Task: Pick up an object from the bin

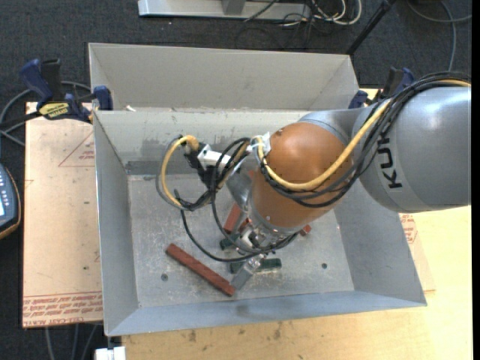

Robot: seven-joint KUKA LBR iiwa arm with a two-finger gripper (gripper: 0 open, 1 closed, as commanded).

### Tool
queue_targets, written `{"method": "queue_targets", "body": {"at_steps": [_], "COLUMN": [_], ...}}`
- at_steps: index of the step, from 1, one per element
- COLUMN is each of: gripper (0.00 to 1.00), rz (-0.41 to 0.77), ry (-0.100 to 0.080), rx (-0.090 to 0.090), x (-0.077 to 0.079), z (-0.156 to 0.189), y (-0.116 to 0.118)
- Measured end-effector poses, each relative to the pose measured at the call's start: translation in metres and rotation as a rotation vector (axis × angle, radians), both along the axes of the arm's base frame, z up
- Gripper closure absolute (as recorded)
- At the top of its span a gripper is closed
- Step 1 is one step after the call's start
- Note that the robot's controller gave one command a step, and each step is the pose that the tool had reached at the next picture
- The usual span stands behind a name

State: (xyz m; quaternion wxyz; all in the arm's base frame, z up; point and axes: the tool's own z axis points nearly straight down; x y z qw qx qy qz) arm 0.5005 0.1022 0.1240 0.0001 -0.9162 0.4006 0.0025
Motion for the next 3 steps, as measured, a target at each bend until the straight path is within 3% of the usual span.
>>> {"method": "queue_targets", "body": {"at_steps": [1,2,3], "gripper": [0.00,0.00,1.00], "rz": [0.574,0.373,0.371], "ry": [-0.002,-0.005,-0.010], "rx": [0.004,0.001,0.000], "x": [-0.002,0.010,0.012], "z": [-0.024,-0.053,-0.051], "y": [0.077,0.038,0.038]}}
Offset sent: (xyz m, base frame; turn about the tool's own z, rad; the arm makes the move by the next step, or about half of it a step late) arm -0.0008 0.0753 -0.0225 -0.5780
